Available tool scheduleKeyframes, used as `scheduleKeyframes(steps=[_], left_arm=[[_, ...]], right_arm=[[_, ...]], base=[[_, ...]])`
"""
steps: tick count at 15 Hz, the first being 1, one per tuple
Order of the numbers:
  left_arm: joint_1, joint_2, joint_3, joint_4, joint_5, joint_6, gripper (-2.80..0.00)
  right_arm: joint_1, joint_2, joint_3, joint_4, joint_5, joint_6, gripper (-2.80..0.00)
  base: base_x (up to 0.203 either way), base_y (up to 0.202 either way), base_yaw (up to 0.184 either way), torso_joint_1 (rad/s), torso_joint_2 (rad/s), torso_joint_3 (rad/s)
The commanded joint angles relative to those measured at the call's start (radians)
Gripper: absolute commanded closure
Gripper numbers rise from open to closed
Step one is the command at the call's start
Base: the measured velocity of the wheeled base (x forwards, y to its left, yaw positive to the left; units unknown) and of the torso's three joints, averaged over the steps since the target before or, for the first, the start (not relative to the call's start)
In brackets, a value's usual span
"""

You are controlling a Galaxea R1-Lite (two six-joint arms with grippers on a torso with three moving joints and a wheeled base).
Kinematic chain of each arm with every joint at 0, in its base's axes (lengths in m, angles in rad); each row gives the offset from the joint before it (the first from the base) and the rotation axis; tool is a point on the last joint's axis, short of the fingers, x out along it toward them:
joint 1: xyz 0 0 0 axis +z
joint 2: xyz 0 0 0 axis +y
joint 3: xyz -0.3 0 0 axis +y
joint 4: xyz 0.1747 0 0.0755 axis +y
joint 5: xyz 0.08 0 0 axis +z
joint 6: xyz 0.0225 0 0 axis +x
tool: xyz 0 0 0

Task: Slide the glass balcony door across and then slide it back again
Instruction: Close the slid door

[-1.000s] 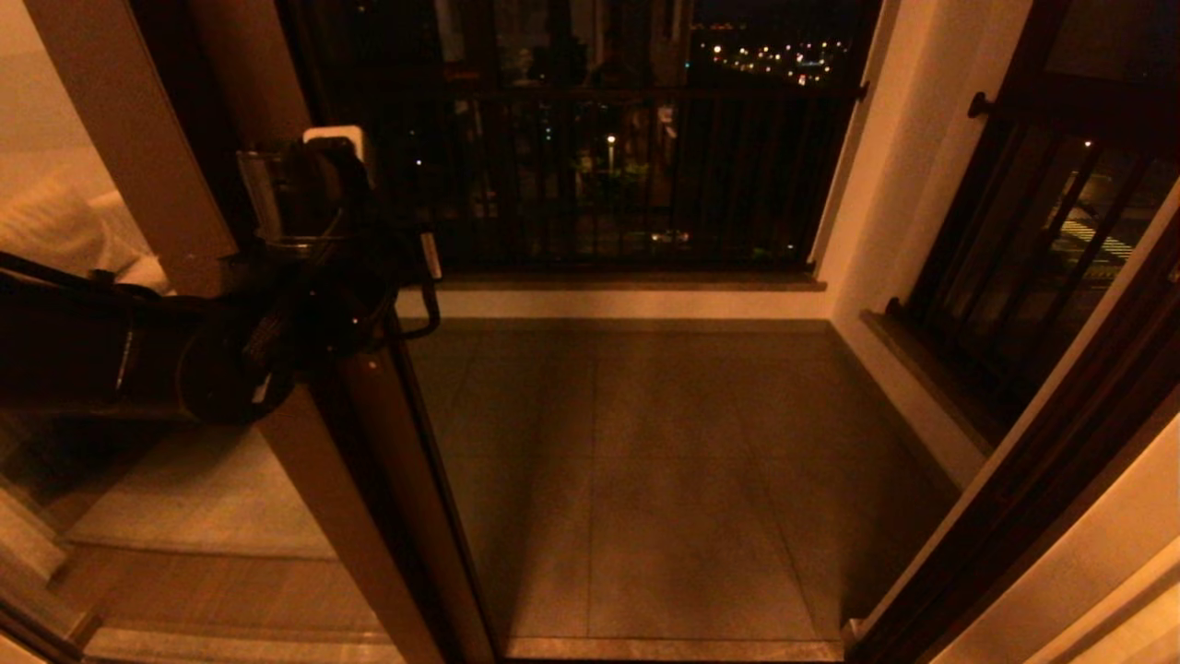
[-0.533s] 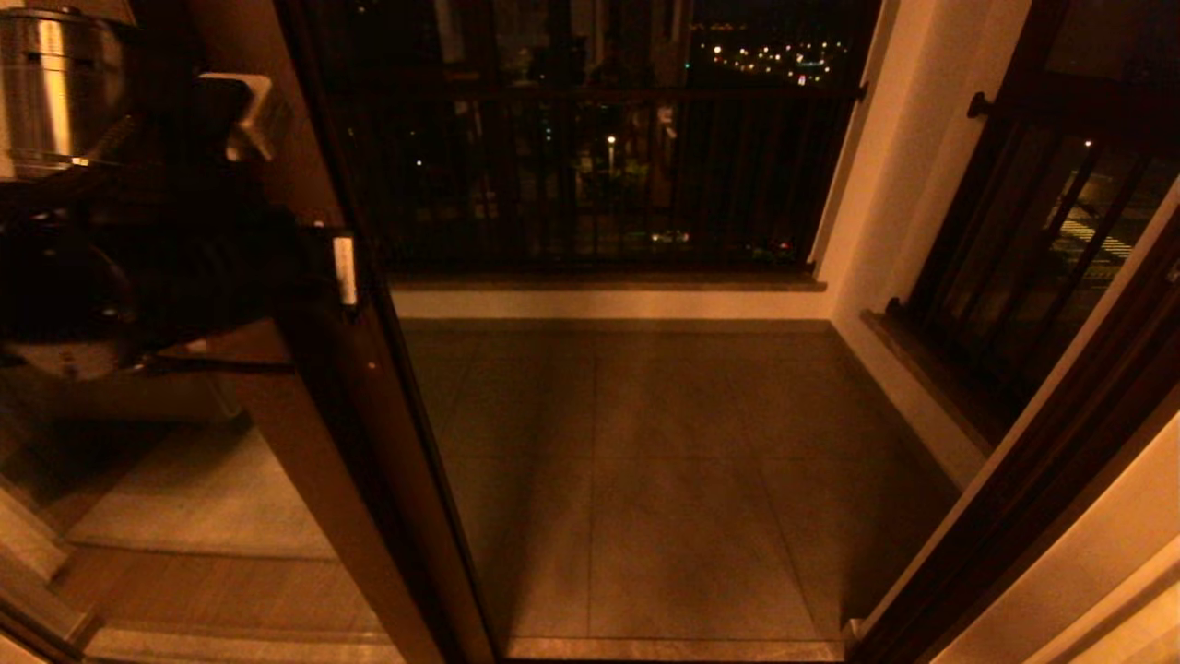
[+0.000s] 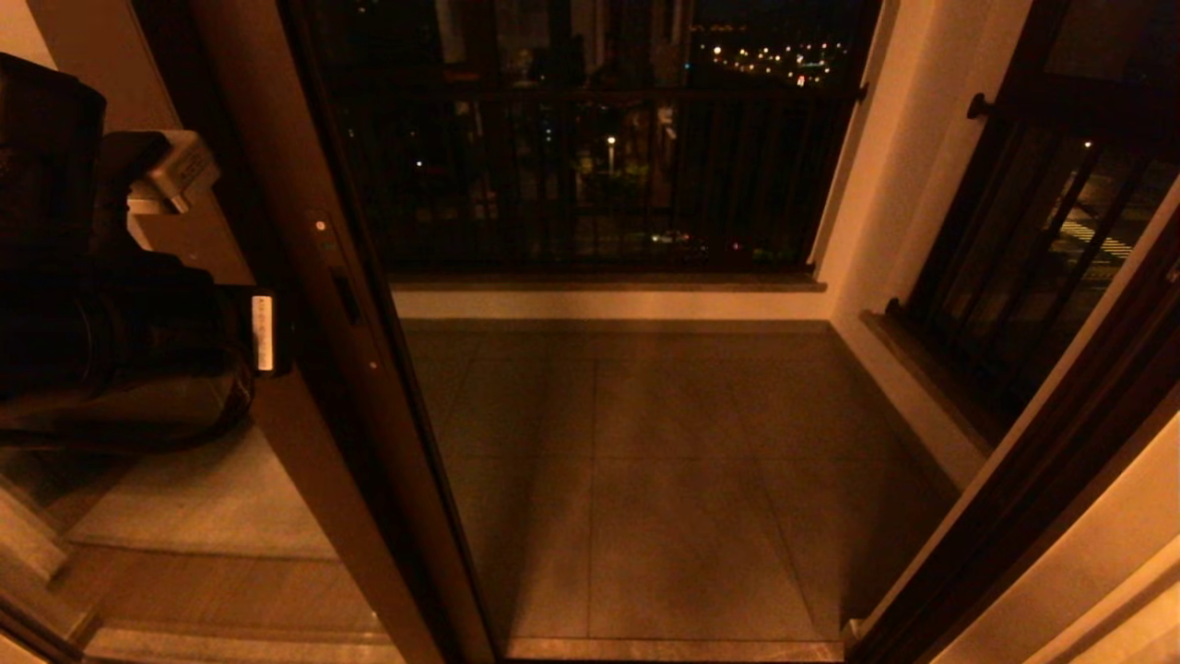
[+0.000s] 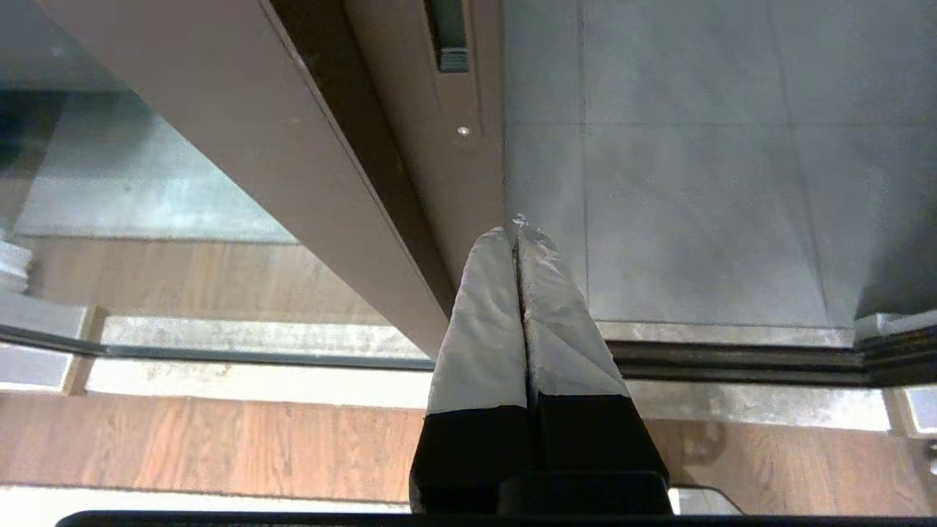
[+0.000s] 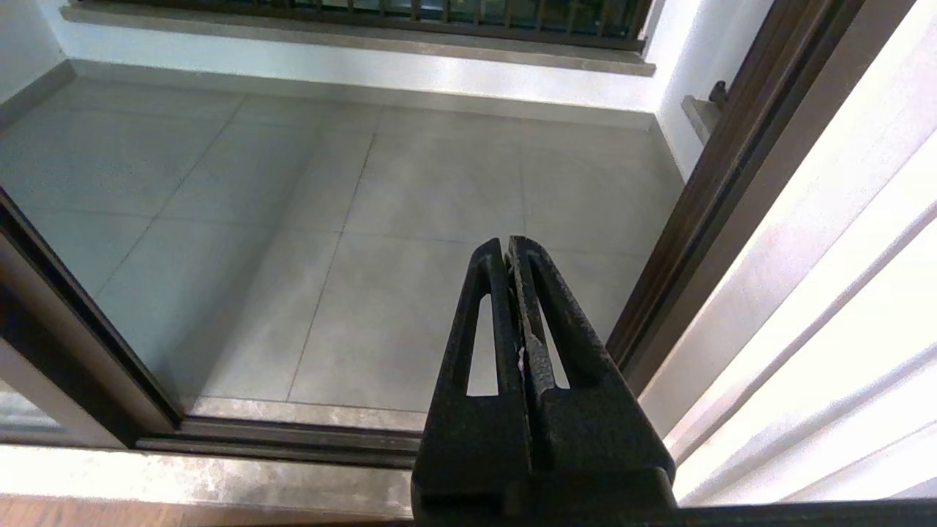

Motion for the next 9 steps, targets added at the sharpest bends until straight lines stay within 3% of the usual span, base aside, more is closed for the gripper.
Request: scheduleKeyframes(steps=[1,3,5,6,9], left_arm=[[0.002,0.001,0.012,-0.002,0.001,-0.003,0.0],[0.002,0.007,0.018,-0.004,-0.039,-0.027,0.0],[0.002,0.017,0.018,-0.004,-0.081,-0.107,0.0],[0.002,0.041,0.018,-0.005,-0.079,-0.127,-2.8],[0.026,0.098,0.008,-0.077,-0.074,-0.157,-2.8]], right_arm=[[0.002,0.001,0.0,0.0,0.001,-0.001,0.0],[0.0,0.001,0.0,0.0,0.001,-0.001,0.0],[0.001,0.001,0.0,0.0,0.001,-0.001,0.0],[0.0,0.001,0.0,0.0,0.001,-0.001,0.0],[0.001,0.001,0.0,0.0,0.001,-0.001,0.0]], base=[[0.0,0.0,0.0,0.0,0.0,0.0],[0.0,0.0,0.0,0.0,0.0,0.0],[0.0,0.0,0.0,0.0,0.0,0.0],[0.0,0.0,0.0,0.0,0.0,0.0],[0.0,0.0,0.0,0.0,0.0,0.0]])
